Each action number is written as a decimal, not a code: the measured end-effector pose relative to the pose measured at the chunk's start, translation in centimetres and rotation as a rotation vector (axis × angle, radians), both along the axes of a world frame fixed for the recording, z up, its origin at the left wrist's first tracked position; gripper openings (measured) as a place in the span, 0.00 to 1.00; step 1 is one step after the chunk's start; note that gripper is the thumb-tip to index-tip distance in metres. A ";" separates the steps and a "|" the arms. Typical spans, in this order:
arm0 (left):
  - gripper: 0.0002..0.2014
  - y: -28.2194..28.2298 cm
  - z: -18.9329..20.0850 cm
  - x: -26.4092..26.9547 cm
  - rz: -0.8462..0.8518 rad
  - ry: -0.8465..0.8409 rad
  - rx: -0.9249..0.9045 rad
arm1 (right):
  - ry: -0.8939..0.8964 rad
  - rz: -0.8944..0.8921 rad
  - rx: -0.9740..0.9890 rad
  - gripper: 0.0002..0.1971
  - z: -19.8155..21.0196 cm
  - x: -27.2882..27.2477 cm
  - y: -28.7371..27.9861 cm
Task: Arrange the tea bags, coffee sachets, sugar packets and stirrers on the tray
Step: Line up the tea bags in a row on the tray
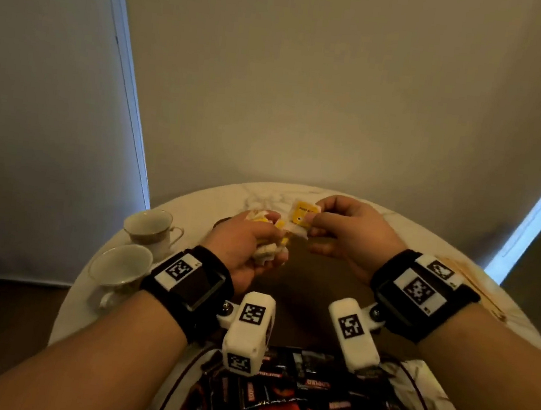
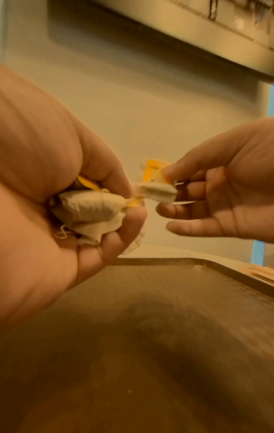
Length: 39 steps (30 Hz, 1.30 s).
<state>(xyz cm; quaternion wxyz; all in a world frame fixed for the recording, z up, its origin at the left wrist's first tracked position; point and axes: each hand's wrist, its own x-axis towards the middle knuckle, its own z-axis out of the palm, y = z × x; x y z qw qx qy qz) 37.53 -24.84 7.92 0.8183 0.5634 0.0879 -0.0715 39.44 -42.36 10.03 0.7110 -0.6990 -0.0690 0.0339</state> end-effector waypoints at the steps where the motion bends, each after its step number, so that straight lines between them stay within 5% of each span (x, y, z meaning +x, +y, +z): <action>1: 0.13 0.2 -0.2 -0.3 0.017 -0.020 0.014 | -0.039 -0.015 0.004 0.08 0.1 -0.3 -0.3; 4: 0.11 1.0 -1.1 -0.9 0.090 -0.031 0.013 | -0.148 -0.049 0.076 0.07 0.3 -1.1 -1.0; 7: 0.08 1.7 -1.1 -1.3 0.177 -0.045 -0.017 | -0.208 -0.085 -0.094 0.06 0.2 -1.6 -1.1; 21: 0.17 4.7 2.0 1.7 0.302 -0.336 0.226 | -0.093 0.123 -0.038 0.15 0.7 2.8 5.3; 30: 0.16 6.9 1.3 6.6 0.530 -0.123 0.466 | 0.126 0.011 -0.316 0.15 -3.0 10.3 7.7; 35: 0.11 6.9 0.8 8.2 0.476 -0.125 0.820 | 0.139 -0.006 -0.522 0.11 -5.2 14.1 9.0; 39: 0.21 6.7 -0.4 8.3 0.445 -0.074 0.979 | 0.148 0.038 -0.549 0.07 -6.1 15.6 10.5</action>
